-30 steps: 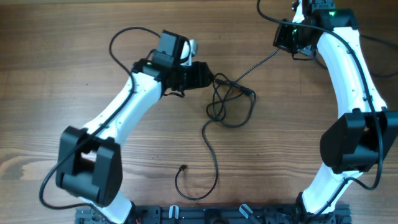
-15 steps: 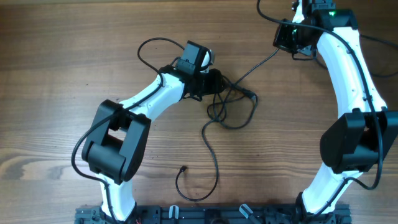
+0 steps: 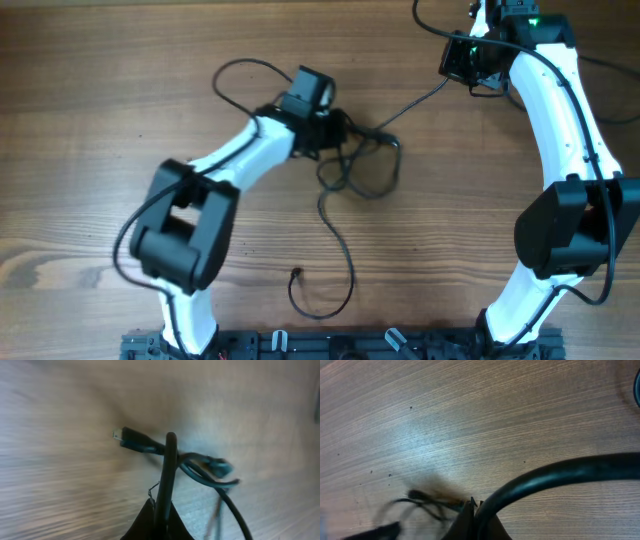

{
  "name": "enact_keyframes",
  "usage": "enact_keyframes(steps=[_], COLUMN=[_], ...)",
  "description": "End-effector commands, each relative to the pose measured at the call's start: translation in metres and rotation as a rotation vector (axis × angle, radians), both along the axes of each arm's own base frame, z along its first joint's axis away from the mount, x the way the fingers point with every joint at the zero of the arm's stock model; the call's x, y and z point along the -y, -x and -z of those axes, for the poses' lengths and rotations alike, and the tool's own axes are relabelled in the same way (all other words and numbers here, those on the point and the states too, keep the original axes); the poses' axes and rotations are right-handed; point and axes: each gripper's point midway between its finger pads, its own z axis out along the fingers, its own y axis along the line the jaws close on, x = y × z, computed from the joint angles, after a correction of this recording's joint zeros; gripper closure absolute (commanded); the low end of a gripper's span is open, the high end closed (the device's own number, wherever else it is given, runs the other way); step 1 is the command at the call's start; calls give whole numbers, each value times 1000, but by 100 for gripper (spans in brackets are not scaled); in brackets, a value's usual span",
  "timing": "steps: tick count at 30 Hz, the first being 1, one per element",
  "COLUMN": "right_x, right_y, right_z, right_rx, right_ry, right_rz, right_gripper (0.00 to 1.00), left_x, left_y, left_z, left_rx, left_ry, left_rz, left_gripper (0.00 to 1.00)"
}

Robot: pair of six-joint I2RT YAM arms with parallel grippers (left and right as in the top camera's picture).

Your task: Untangle cables

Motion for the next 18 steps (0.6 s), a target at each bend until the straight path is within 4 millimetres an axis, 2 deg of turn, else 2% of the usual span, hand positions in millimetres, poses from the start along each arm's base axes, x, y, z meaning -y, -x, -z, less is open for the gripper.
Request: enact_keyframes(steps=[1,5,8,12,15,18], right_x=[0,3,8,22,38,56], right_y=[2,0,-1,1,4,5], right_z=[11,18,29,51,65,68], right_rx=[-24,-36,-61,-121,-165,-176], right_ry=[10,23,23,23,22,23], right_rz=[-20,-11,1,29,62,99], right_gripper=[96,96,96,96,96,96], left_x=[-65,-139,-200,-271,-314,-346], left_y=[-31,-17,2,24,37,46], left_z=[-113,-194,-233,-253,-250,-239], left_rx=[229,350,417,462,440,394], left_ry=[41,57,23,-74,-128,-172], left_rz=[-161,-307,-455,-628,-742,-818], left_gripper=[96,96,96,96,96,96])
